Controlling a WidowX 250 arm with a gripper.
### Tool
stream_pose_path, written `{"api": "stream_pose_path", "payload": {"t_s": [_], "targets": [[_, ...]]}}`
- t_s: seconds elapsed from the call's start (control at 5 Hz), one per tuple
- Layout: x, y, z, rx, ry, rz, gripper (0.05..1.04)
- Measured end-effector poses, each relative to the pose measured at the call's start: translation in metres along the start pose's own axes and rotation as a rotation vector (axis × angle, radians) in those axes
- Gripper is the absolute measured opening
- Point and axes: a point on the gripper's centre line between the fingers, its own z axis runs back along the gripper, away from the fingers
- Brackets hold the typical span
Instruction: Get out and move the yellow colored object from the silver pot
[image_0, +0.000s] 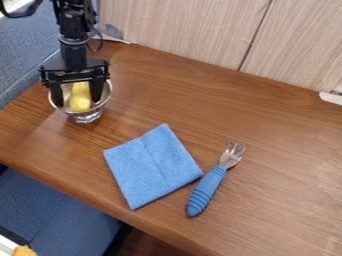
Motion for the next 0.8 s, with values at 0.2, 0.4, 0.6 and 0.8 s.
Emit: {"api": "stream_pose_path", "payload": {"t_s": [0.2,0.4,0.6,0.8], "targets": [[-0.0009,0.0037,-0.0035,0.02,-0.012,0.008,0.687],[-0.0012,0.0037,-0.004,0.022,-0.015,0.014,0.606],[-0.0013,0.004,-0.004,0.024,-0.014,0.013,0.606],[-0.005,0.0059,-0.0003,0.031,0.008,0.017,0.606]]}}
